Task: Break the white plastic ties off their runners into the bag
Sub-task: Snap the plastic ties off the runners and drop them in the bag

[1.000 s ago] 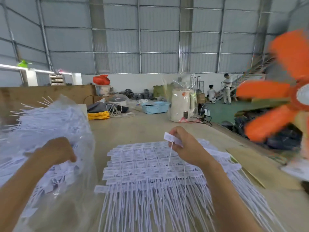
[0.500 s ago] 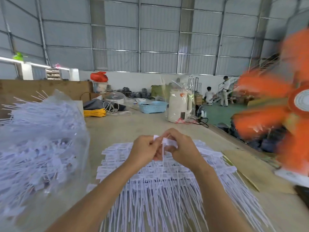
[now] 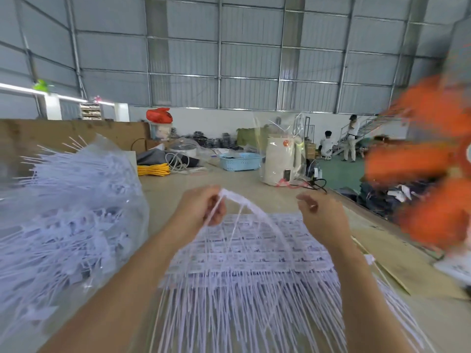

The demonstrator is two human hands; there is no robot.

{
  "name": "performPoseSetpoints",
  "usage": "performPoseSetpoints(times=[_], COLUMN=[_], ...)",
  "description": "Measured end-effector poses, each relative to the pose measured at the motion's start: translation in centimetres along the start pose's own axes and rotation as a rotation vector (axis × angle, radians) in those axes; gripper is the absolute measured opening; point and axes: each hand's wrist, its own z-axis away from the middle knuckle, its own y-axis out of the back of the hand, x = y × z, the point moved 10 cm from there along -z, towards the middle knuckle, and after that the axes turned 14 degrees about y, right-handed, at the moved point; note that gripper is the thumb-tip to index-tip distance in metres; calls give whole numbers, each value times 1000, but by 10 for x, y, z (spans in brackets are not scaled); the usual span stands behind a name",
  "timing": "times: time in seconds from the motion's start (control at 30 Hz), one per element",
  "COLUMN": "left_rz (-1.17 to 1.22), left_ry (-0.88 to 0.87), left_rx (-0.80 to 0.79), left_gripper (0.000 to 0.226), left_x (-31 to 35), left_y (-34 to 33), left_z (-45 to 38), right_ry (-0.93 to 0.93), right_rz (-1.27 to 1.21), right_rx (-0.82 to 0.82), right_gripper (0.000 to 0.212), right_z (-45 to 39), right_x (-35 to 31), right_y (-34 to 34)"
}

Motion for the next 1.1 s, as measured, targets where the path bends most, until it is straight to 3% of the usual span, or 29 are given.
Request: performPoseSetpoints(times=[0.07,0.13,0.27,0.37,0.57,0.77,0.9,1.1], left_rz=[-252,-381,-385,-280,-300,-348,-403,-122], left_ry=[-26,-34,-90,-48,-100,71,245,487], left_rx=[40,-22,7,22,57,49,-100,-431], left_gripper=[31,27,25,21,39,49,46,38], left_x=[-10,-20,-27,-42,-43,-52,-66,-85], left_y=[3,1,9,10,6,9,1,-18], left_z=[0,2,2,-2,2,0,3,12], right_ry=[58,107,191,228,289,426,463,485], right_rz=[-134,-347,-429,-423,-377,-228,-112,-306], right_rx=[-93,-262,-525,-504,-459,-444,-422,-445], right_gripper=[27,37,34,27,33,22,18,18], right_z=[2,12,34,33,35,32,29,27], right_x=[-22,-54,-88,-90,-98,-101,-99,-113], right_y=[-28,-68,-116,-117,-118,-116,-109,-106])
